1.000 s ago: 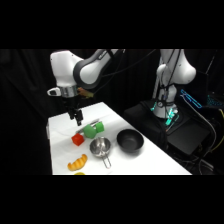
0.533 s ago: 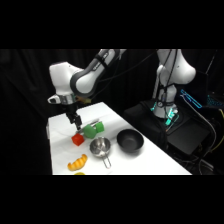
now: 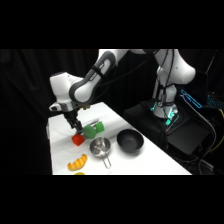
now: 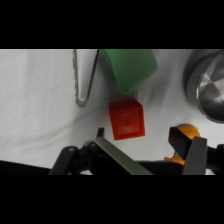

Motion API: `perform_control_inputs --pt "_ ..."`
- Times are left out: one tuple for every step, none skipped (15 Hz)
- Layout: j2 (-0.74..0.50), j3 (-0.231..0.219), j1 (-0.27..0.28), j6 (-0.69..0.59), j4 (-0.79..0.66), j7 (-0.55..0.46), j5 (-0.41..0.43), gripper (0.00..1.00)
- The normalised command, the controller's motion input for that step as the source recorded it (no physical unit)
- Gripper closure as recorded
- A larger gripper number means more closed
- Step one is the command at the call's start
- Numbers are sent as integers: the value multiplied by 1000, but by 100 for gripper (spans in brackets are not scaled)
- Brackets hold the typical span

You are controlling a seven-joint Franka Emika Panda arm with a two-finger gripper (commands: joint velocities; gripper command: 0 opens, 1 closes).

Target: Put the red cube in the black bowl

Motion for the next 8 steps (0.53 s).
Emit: perform_control_inputs --pt "247 114 -133 -72 404 -250 -72 0" --pt "239 123 -132 -78 389 -244 -60 0" --pt "227 128 -128 -73 366 -238 -55 0" --pt "223 138 -127 -68 345 -239 -43 0" --pt "216 138 -121 -70 331 -240 -41 0" --pt "215 130 -111 -66 321 -244 -50 0" --pt "211 116 -100 -73 316 -234 -62 0" --pt "201 114 -97 -74 301 -230 -65 0"
